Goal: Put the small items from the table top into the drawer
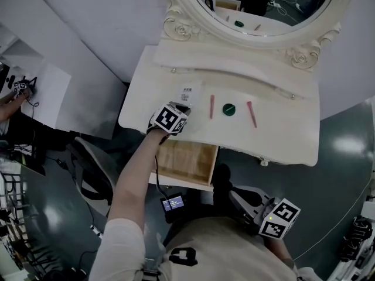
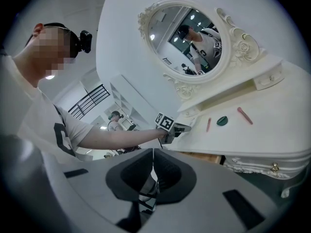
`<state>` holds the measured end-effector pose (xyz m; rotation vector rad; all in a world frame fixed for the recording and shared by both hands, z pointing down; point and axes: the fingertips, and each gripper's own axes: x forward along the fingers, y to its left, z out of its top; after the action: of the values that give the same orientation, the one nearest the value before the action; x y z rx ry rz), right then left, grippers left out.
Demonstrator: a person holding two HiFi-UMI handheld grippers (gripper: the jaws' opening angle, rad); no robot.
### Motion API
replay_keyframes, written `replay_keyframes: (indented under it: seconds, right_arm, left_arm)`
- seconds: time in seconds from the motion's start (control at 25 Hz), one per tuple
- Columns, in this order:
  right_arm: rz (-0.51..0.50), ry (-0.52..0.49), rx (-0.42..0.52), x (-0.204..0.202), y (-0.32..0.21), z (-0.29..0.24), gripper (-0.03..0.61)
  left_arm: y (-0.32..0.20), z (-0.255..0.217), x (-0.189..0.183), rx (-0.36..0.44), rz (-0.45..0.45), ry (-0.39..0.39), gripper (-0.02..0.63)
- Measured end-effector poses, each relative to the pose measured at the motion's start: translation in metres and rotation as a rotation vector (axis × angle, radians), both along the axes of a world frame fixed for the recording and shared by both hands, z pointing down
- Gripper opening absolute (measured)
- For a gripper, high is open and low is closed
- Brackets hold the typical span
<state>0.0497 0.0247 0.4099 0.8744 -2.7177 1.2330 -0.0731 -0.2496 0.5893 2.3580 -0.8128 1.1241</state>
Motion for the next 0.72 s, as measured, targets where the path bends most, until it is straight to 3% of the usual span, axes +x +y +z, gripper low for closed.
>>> replay_keyframes:
  seconds: [0.72]
  right_arm:
    - [-0.016,0.024,0.052,-0.013,0.013,-0.01,0.029]
  left_arm:
    - [0.021,-0.024,-0.025,0.056,0.0,-0.008,0.063]
